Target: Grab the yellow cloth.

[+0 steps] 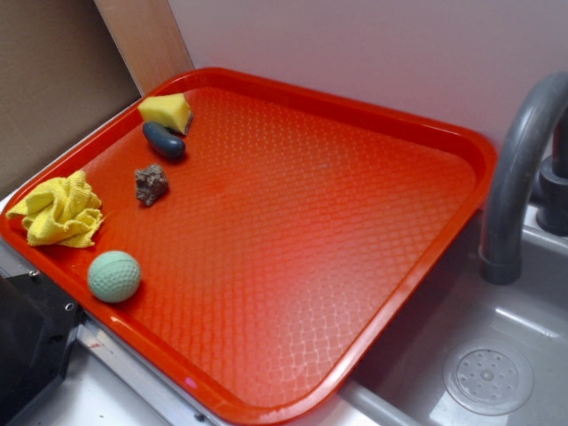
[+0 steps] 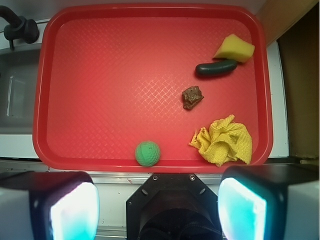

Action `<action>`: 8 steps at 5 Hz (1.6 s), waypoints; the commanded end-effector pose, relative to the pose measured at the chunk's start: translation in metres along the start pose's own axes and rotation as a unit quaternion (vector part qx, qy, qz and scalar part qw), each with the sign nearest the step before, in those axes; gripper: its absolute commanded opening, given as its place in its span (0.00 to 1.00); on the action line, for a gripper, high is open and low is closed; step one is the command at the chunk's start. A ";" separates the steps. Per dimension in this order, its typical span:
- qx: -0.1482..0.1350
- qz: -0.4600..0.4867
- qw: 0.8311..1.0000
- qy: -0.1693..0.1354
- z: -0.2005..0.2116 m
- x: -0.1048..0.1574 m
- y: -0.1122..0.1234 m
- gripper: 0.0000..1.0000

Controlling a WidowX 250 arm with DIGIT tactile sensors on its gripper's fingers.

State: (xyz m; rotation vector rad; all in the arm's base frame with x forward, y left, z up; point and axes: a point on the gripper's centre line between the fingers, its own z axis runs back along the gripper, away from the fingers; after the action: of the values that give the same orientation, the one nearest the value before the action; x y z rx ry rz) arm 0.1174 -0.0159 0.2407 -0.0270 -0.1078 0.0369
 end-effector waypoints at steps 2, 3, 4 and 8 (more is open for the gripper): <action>0.022 -0.025 0.999 -0.004 -0.037 0.020 0.049 1.00; -0.013 -0.076 0.996 0.051 -0.070 0.035 0.079 1.00; 0.008 -0.131 0.989 0.062 -0.102 0.036 0.087 1.00; 0.020 -0.202 0.978 0.046 -0.187 0.003 0.118 1.00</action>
State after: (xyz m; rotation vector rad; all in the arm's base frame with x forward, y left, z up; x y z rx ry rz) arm 0.1313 0.0935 0.0484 0.0213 -0.0027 -0.3650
